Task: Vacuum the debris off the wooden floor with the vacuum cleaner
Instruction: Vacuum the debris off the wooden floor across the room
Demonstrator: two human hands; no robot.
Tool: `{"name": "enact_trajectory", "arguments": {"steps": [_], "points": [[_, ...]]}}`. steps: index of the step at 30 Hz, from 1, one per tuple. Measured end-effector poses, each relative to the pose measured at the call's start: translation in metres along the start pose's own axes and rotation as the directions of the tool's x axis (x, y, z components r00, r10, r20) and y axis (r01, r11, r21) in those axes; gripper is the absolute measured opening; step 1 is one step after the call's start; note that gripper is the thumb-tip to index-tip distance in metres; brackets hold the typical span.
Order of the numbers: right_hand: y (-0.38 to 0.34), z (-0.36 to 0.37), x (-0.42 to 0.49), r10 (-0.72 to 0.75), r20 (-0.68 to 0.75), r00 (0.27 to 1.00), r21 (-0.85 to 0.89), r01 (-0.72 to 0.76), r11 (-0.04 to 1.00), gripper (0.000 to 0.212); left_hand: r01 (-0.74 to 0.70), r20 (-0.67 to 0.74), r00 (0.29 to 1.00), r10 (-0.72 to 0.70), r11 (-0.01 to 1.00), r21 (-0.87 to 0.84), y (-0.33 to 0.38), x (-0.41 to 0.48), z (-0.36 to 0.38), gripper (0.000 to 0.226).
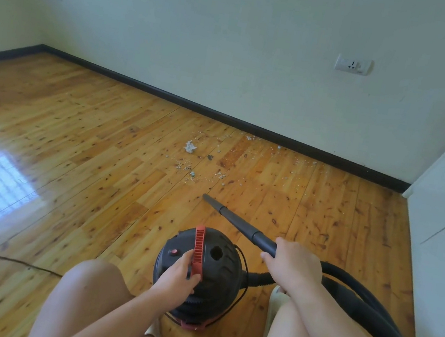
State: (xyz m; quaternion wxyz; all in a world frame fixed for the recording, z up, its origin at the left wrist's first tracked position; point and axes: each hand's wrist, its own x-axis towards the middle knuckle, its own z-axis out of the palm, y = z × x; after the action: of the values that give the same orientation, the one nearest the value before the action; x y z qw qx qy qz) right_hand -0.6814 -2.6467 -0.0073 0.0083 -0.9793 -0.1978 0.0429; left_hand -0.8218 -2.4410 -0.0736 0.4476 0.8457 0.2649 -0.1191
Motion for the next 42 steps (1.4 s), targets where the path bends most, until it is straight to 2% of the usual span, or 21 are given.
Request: {"name": "enact_trajectory", "arguments": {"steps": [6, 12, 17, 26, 38, 42], "points": [[0.009, 0.002, 0.010, 0.031, 0.049, 0.998, 0.066, -0.034, 0.997, 0.054, 0.016, -0.036, 0.999, -0.016, 1.000, -0.011, 0.000, 0.014, 0.008, 0.072], [0.005, 0.003, 0.021, 0.022, 0.076, 0.997, 0.071, -0.027, 0.997, 0.056, 0.041, -0.064, 0.997, -0.044, 0.998, -0.040, 0.000, 0.024, 0.011, 0.065], [0.002, 0.003, 0.028, 0.029, 0.086, 0.996, 0.071, -0.035, 0.997, 0.060, 0.038, -0.057, 0.998, -0.040, 0.998, -0.049, -0.001, 0.031, 0.013, 0.069], [0.000, 0.010, 0.032, 0.103, 0.041, 0.994, 0.048, -0.105, 0.993, 0.055, 0.015, -0.079, 0.997, -0.017, 0.999, -0.031, -0.001, 0.044, 0.008, 0.066], [0.006, 0.014, 0.054, 0.109, 0.088, 0.990, 0.116, -0.119, 0.986, 0.053, 0.035, -0.110, 0.993, -0.035, 0.999, -0.003, -0.002, 0.076, -0.004, 0.071], [0.006, 0.011, 0.065, 0.102, 0.111, 0.989, 0.125, -0.116, 0.985, 0.043, 0.053, -0.115, 0.992, -0.053, 0.999, 0.003, -0.005, 0.085, -0.011, 0.072]]}}
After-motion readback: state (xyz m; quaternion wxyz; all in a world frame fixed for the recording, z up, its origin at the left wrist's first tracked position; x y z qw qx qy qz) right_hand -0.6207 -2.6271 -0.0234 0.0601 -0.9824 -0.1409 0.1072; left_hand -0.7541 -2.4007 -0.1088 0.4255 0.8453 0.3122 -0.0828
